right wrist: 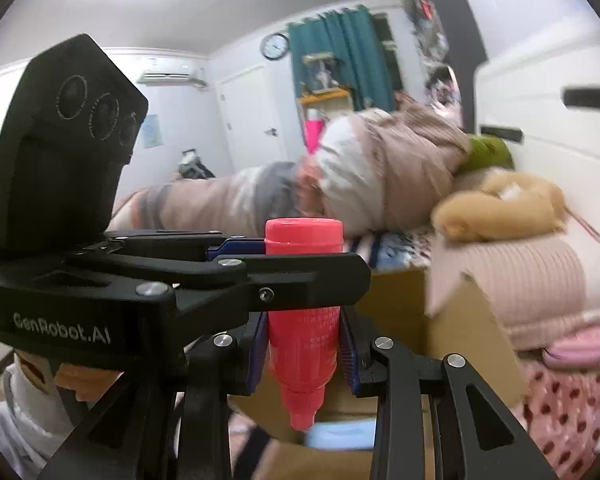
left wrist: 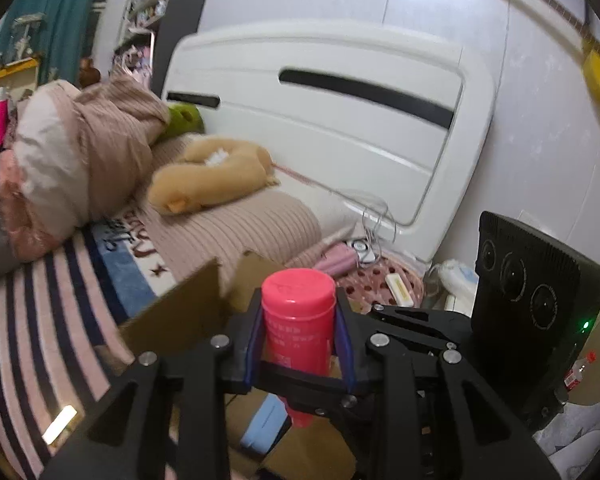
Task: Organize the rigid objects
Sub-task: 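Lower the pink bottle into the box and open the right gripper, then grasp the white pump bottle with the left gripper while the right grasps the white charger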
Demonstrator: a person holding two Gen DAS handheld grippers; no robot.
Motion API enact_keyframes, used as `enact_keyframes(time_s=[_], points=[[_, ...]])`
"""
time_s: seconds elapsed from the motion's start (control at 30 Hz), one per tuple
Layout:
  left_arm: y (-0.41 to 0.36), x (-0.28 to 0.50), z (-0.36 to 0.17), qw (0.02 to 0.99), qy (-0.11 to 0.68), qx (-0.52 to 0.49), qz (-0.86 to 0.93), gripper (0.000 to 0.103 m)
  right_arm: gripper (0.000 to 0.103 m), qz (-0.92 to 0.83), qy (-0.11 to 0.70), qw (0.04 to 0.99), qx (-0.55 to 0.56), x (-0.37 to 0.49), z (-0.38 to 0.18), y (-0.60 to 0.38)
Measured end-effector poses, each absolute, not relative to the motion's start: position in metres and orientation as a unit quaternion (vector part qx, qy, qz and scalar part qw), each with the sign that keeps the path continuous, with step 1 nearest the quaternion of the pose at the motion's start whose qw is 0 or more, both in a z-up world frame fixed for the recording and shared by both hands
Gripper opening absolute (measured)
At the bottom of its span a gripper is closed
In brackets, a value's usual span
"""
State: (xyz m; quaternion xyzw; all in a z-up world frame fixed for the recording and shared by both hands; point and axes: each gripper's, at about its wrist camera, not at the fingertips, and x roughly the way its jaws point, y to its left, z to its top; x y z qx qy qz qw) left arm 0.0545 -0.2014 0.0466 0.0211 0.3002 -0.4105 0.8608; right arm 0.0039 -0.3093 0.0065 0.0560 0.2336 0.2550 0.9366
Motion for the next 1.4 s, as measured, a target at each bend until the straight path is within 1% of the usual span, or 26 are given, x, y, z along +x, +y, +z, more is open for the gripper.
enact_keyframes(time_s=[0.1,0.27,0.6,0.63,0.67,0.7,0.73,0.77,0.8,0.83,0.9,1.03,1.17,1.23,1.3,1.4], points=[[-0.226,0.067,0.032,0.854,0.322,0.038,-0.407,0.028,0.026,0.241,0.254,0.934,0.067,0.014,-0.009,-0.333],[-0.252,0.083,0.011,0.844,0.352,0.057,-0.402,0.028,0.026,0.208,0.282,0.936,0.037,0.030,-0.028,-0.347],[-0.265,0.095,-0.011,0.831,0.387,0.058,-0.395,0.029,0.027,0.185,0.328,0.926,-0.003,0.044,-0.053,-0.349],[-0.264,0.094,-0.010,0.833,0.385,0.058,-0.393,0.031,0.027,0.181,0.331,0.926,-0.007,0.044,-0.053,-0.347],[-0.261,0.093,-0.008,0.836,0.383,0.059,-0.388,0.038,0.028,0.179,0.333,0.926,-0.009,0.045,-0.053,-0.347],[-0.260,0.093,-0.007,0.839,0.382,0.058,-0.384,0.046,0.033,0.175,0.336,0.925,-0.011,0.046,-0.053,-0.346],[-0.257,0.091,-0.005,0.842,0.379,0.057,-0.380,0.048,0.036,0.174,0.337,0.925,-0.011,0.046,-0.053,-0.345],[-0.252,0.089,-0.002,0.844,0.374,0.052,-0.380,0.051,0.044,0.173,0.337,0.926,-0.011,0.045,-0.051,-0.345],[-0.248,0.088,0.002,0.845,0.371,0.047,-0.382,0.052,0.049,0.169,0.336,0.926,-0.014,0.042,-0.050,-0.344],[-0.242,0.086,0.005,0.846,0.368,0.041,-0.383,0.054,0.049,0.167,0.336,0.927,-0.017,0.041,-0.050,-0.343],[-0.227,0.078,0.016,0.854,0.354,0.032,-0.380,0.062,0.049,0.160,0.335,0.928,-0.018,0.036,-0.046,-0.341],[-0.190,0.063,0.037,0.871,0.324,0.013,-0.370,0.068,0.049,0.165,0.315,0.934,-0.015,0.022,-0.025,-0.330],[-0.130,0.047,0.053,0.901,0.296,-0.001,-0.316,0.074,0.051,0.190,0.288,0.938,-0.017,0.006,-0.001,-0.303],[-0.091,0.040,0.054,0.916,0.286,-0.010,-0.281,0.076,0.053,0.220,0.278,0.935,-0.015,-0.001,0.008,-0.283],[-0.053,0.034,0.049,0.928,0.281,-0.016,-0.244,0.080,0.053,0.252,0.276,0.927,-0.019,-0.006,0.012,-0.257],[-0.001,0.029,0.032,0.939,0.281,-0.027,-0.198,0.082,0.053,0.300,0.290,0.908,-0.034,-0.006,0.007,-0.215]])
